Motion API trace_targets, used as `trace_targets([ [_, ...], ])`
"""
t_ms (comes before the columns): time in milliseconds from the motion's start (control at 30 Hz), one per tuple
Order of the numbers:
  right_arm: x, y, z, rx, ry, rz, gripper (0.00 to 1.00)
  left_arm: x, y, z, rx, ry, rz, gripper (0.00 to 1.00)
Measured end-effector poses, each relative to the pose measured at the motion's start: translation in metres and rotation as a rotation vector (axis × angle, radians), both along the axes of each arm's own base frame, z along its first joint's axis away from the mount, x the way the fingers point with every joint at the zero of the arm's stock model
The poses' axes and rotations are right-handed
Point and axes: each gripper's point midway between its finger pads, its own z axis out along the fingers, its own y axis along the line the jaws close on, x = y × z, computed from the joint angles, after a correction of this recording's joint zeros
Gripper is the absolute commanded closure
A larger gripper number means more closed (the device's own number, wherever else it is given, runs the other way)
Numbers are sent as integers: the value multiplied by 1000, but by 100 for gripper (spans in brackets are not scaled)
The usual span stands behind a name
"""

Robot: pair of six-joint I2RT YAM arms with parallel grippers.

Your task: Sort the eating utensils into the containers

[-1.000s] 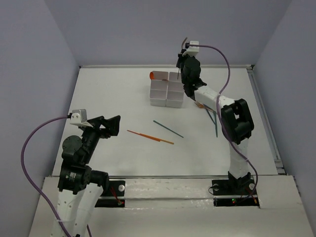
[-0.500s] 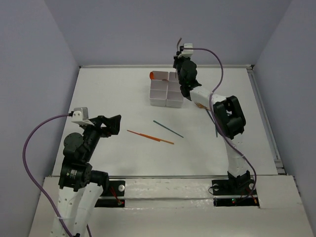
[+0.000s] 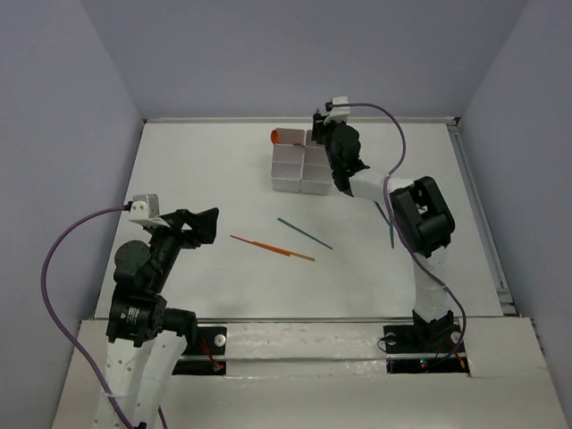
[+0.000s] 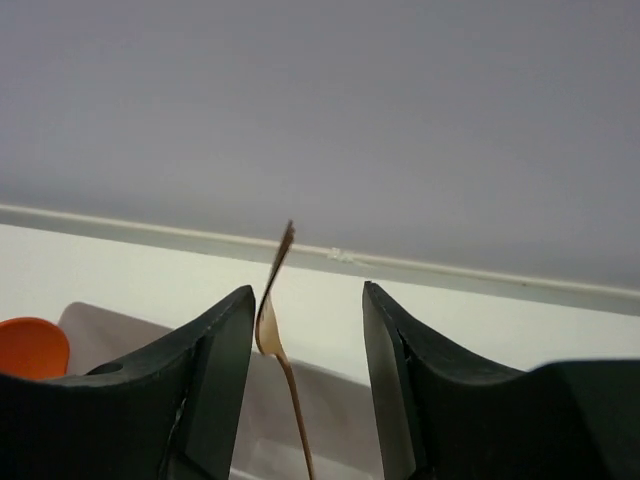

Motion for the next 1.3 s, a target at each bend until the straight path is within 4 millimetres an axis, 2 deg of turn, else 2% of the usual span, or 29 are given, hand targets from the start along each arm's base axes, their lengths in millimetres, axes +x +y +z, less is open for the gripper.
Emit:
trace_targets([
  [67,-12,-5,9,6,17,2,49,-1,0,1,-1,-4,1,1],
  [200,-51,-24,57,62,31,2,59,-3,1,4,-3,-17,0,1],
  [233,-66,-32,75,95,32,-4,70,-3,1,4,-4,-18,0,1],
  [300,-86,-45,91,143,55,-22,80,-4,0,4,-4,-21,-2,1],
  [367,-106,-59,92,192,112,-50,83,-4,0,5,-4,-22,-3,1],
  [433,-122,-75,62,226,223,-89,83,-4,0,5,-4,-22,-6,1],
  [500,-137,-96,5,221,376,-143,79,-5,-2,5,-4,-22,-12,1],
  [533,-148,-110,-31,212,472,-178,71,-5,-2,5,-4,-22,-15,1],
  [567,-157,-121,-56,205,537,-204,68,-5,-3,5,-4,-22,-19,1],
  [600,-171,-135,-87,193,626,-244,64,-6,-5,5,-5,-23,-27,1],
  [633,-192,-158,-123,180,739,-303,59,-6,-6,5,-5,-23,-32,1],
  [700,-218,-187,-156,177,859,-387,58,-7,-7,5,-5,-25,-40,1],
  [767,-233,-204,-167,184,921,-431,57,-9,-9,6,-6,-30,-47,1],
  [867,-235,-212,-162,205,922,-441,59,-13,-11,10,-9,-45,-60,1],
  [1100,-234,-222,-172,222,974,-440,62,-19,-16,14,-14,-65,-89,1],
  [1300,-229,-221,-182,198,1029,-434,65,-22,-18,15,-16,-73,-103,1],
])
